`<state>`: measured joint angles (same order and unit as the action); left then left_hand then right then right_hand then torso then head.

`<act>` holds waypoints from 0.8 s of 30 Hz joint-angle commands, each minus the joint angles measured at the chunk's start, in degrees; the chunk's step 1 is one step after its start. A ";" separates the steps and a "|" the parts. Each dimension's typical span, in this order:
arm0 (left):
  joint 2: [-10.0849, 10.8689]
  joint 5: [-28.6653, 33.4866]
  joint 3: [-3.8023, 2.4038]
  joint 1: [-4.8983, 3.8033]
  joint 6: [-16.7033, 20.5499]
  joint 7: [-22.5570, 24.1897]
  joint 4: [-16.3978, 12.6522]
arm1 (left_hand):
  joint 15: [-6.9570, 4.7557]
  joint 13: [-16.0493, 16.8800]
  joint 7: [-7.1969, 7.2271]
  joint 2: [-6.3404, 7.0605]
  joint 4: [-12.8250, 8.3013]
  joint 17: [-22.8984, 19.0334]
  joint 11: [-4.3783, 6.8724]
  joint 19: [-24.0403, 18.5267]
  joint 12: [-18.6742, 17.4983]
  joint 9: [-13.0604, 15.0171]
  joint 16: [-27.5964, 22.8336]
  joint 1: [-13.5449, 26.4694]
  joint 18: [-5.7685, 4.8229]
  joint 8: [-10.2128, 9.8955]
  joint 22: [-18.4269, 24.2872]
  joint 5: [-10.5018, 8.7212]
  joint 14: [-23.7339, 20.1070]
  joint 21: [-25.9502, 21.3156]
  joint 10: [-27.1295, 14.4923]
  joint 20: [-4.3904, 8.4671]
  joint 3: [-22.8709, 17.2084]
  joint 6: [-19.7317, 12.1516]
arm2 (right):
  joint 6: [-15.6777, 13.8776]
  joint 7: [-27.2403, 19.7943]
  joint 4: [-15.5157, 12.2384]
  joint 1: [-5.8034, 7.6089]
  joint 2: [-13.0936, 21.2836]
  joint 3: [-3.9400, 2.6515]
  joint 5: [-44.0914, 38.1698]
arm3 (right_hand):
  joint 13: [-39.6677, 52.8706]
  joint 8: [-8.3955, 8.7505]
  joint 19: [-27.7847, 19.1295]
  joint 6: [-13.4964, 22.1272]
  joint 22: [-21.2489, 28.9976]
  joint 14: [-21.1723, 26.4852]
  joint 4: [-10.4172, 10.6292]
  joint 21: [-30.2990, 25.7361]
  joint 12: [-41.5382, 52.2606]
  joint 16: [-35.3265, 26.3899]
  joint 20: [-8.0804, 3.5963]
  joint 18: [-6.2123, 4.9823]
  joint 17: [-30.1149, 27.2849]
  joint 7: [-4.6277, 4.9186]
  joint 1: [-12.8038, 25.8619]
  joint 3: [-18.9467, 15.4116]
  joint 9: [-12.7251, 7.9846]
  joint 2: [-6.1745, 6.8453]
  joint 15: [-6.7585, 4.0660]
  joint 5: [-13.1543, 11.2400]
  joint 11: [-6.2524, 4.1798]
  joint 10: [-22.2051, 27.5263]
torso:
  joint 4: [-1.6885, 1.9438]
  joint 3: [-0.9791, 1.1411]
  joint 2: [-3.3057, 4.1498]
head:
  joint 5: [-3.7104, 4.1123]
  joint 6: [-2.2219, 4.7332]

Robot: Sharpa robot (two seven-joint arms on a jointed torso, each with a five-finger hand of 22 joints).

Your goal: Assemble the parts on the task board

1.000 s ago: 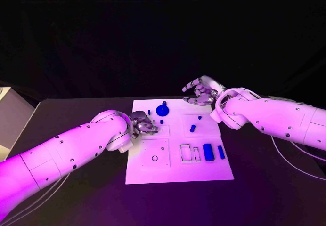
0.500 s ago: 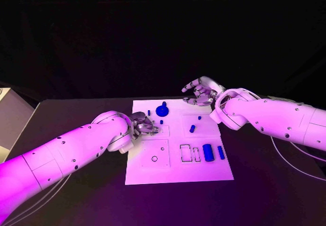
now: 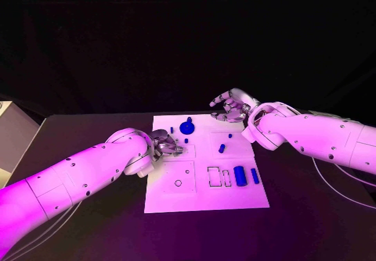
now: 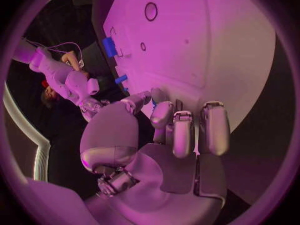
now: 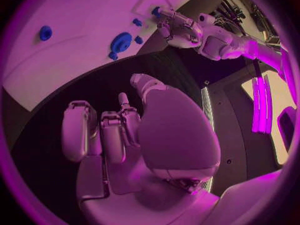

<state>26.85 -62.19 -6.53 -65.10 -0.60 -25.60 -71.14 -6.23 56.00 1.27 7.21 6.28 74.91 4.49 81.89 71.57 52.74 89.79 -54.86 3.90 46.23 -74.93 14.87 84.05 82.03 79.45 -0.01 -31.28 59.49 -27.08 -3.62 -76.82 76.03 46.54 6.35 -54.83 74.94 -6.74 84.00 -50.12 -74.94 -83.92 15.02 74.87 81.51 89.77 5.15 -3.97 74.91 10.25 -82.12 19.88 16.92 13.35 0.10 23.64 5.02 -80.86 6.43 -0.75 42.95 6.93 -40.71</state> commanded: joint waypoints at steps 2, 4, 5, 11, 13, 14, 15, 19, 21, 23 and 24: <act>0.19 -0.24 0.01 0.12 -0.47 -0.47 -0.40 | -0.41 0.15 -0.12 1.21 0.14 15.09 -0.07 -0.10 -0.26 0.10 0.21 -0.37 -0.55 -0.40 -0.39 -0.18 5.95 -0.28 0.07 0.14 1.06 -0.33 | 0.57 -0.35 -0.13 -0.05 0.04 -0.01 -0.35 | 7.00 0.34 2.25 -0.35 -1.65 -6.08 -0.04 0.14 0.19 0.23 0.47 0.52 15.09 -0.14 0.25 0.24 -0.09 0.11 0.18 0.25 0.00 -0.38 | 0.03 -0.03 -0.02 | 0.04 0.04; 0.30 -0.29 0.01 0.16 -0.47 -0.50 -0.56 | -0.42 0.22 -0.11 1.51 0.41 15.09 -0.07 -0.10 -0.22 0.12 0.21 -0.43 -0.55 -0.45 -0.39 -0.17 5.95 -0.29 0.10 0.15 1.55 -0.29 | 0.56 -0.36 -0.13 -0.06 0.05 -0.01 -0.35 | 7.00 0.34 2.25 -0.35 -1.65 -6.08 -0.04 0.14 0.19 0.23 0.47 0.52 15.09 -0.14 0.25 0.24 -0.09 0.11 0.18 0.25 0.00 -0.38 | 0.03 -0.03 0.00 | 0.03 0.06; 0.35 -0.32 0.00 0.18 -0.47 -0.51 -0.65 | -0.42 0.16 -0.11 1.56 0.45 15.09 -0.07 -0.07 -0.26 0.13 0.21 -0.43 -0.57 -0.45 -0.45 -0.18 5.95 -0.25 0.08 0.15 1.62 -0.28 | 0.55 -0.36 -0.14 -0.06 0.05 -0.01 -0.35 | 7.00 0.34 2.25 -0.35 -1.65 -6.08 -0.04 0.14 0.19 0.23 0.47 0.52 15.09 -0.14 0.25 0.24 -0.09 0.11 0.18 0.25 0.00 -0.38 | 0.03 -0.03 0.00 | 0.03 0.06; 0.61 -0.50 -0.02 0.30 -0.24 -0.56 -1.17 | -0.43 0.18 -0.10 2.34 1.50 15.09 -0.06 -0.06 -0.28 0.16 0.21 -0.48 -0.57 -0.61 -0.46 -0.18 5.95 -0.27 0.08 0.18 3.14 -0.15 | 0.55 -0.36 -0.15 -0.08 0.08 -0.01 -0.35 | 7.06 0.44 2.28 -0.40 -1.73 -6.08 -0.12 0.21 0.32 0.23 0.46 0.53 15.09 -0.14 0.48 0.80 -0.12 0.22 0.17 0.35 -0.01 -0.50 | 0.00 -0.04 -0.01 | 0.03 0.08; 0.69 -0.57 -0.03 0.33 -0.20 -0.57 -1.31 | -0.43 0.23 -0.09 2.46 1.74 15.09 -0.05 -0.06 -0.25 0.17 0.21 -0.49 -0.57 -0.64 -0.46 -0.20 5.95 -0.28 0.10 0.18 3.44 -0.12 | 0.55 -0.36 -0.16 -0.08 0.09 -0.01 -0.35 | 7.06 0.44 2.28 -0.40 -1.73 -6.08 -0.12 0.21 0.32 0.23 0.46 0.53 15.09 -0.14 0.48 0.80 -0.12 0.22 0.17 0.35 -0.01 -0.50 | 0.01 -0.02 0.00 | 0.04 0.08; 0.72 -0.59 -0.03 0.34 -0.18 -0.57 -1.37 | -0.44 0.27 -0.09 2.59 1.93 15.09 -0.04 -0.04 -0.23 0.18 0.21 -0.51 -0.57 -0.66 -0.49 -0.24 5.95 -0.26 0.12 0.18 3.69 -0.09 | 0.54 -0.36 -0.16 -0.08 0.09 -0.01 -0.35 | 7.06 0.44 2.28 -0.40 -1.73 -6.08 -0.12 0.21 0.32 0.23 0.46 0.53 15.09 -0.14 0.48 0.80 -0.12 0.22 0.17 0.35 -0.01 -0.50 | 0.01 -0.02 0.00 | 0.04 0.08; 0.77 -0.62 -0.03 0.35 -0.13 -0.57 -1.44 | -0.44 0.26 -0.08 2.69 2.06 15.09 -0.04 -0.03 -0.24 0.19 0.21 -0.54 -0.58 -0.67 -0.53 -0.28 5.95 -0.25 0.12 0.18 3.88 -0.07 | 0.54 -0.36 -0.16 -0.08 0.10 -0.01 -0.35 | 7.06 0.44 2.28 -0.40 -1.73 -6.08 -0.12 0.21 0.32 0.23 0.46 0.53 15.09 -0.14 0.48 0.80 -0.12 0.22 0.17 0.35 -0.01 -0.50 | 0.02 -0.01 0.01 | 0.05 0.09; 0.89 -0.67 -0.05 0.39 0.02 -0.55 -1.67 | -0.44 0.25 -0.07 2.95 2.43 15.09 -0.04 -0.03 -0.26 0.21 0.21 -0.63 -0.58 -0.73 -0.52 -0.40 5.95 -0.26 0.12 0.19 4.36 -0.03 | 0.53 -0.36 -0.17 -0.09 0.11 -0.01 -0.35 | 7.06 0.44 2.28 -0.40 -1.73 -6.08 -0.12 0.21 0.32 0.23 0.46 0.53 15.09 -0.14 0.48 0.80 -0.12 0.22 0.17 0.35 -0.01 -0.50 | 0.02 0.00 0.01 | 0.06 0.11; 0.95 -0.68 -0.06 0.41 0.07 -0.52 -1.78 | -0.44 0.24 -0.07 3.11 2.65 15.09 -0.04 -0.04 -0.27 0.22 0.21 -0.67 -0.57 -0.76 -0.50 -0.52 5.95 -0.28 0.12 0.19 4.63 -0.01 | 0.52 -0.37 -0.18 -0.09 0.11 -0.01 -0.35 | 7.06 0.44 2.28 -0.40 -1.73 -6.08 -0.12 0.21 0.32 0.23 0.46 0.53 15.09 -0.14 0.48 0.80 -0.12 0.22 0.17 0.35 -0.01 -0.50 | 0.02 0.00 0.01 | 0.06 0.11; 1.04 -0.69 -0.07 0.43 0.10 -0.48 -1.95 | -0.44 0.27 -0.06 3.22 2.83 15.09 -0.03 -0.03 -0.26 0.22 0.21 -0.73 -0.58 -0.78 -0.53 -0.64 5.95 -0.27 0.13 0.19 4.86 0.01 | 0.52 -0.37 -0.18 -0.09 0.11 -0.01 -0.35 | 7.06 0.44 2.28 -0.40 -1.73 -6.08 -0.12 0.21 0.32 0.23 0.46 0.53 15.09 -0.14 0.48 0.80 -0.12 0.22 0.17 0.35 -0.01 -0.50 | 0.02 0.00 0.01 | 0.06 0.11; 1.09 -0.69 -0.08 0.44 0.12 -0.45 -2.06 | -0.44 0.23 -0.06 3.33 2.96 15.09 -0.03 -0.05 -0.28 0.23 0.21 -0.80 -0.57 -0.80 -0.49 -0.75 5.95 -0.29 0.12 0.19 5.03 0.02 | 0.52 -0.37 -0.17 -0.10 0.11 -0.01 -0.35 | 7.06 0.44 2.28 -0.40 -1.73 -6.08 -0.12 0.21 0.32 0.23 0.46 0.53 15.09 -0.14 0.48 0.80 -0.12 0.22 0.17 0.35 -0.01 -0.50 | 0.01 0.01 0.00 | 0.06 0.11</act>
<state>27.96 -62.57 -6.57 -64.69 -0.57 -26.18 -72.96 -6.23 56.20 1.25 10.04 9.30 74.91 4.49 81.89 71.57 52.90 89.79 -55.63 3.90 45.78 -74.92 14.22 84.05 82.03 79.45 -0.01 -26.49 59.49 -27.08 -3.64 -76.89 75.97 46.64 6.35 -54.83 74.93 -6.51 84.00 -50.12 -74.92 -83.92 14.93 74.87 81.51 89.77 5.15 -3.97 74.91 10.25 -82.12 20.44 16.85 13.35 0.10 23.64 5.02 -80.86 6.44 -0.76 42.95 6.99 -40.59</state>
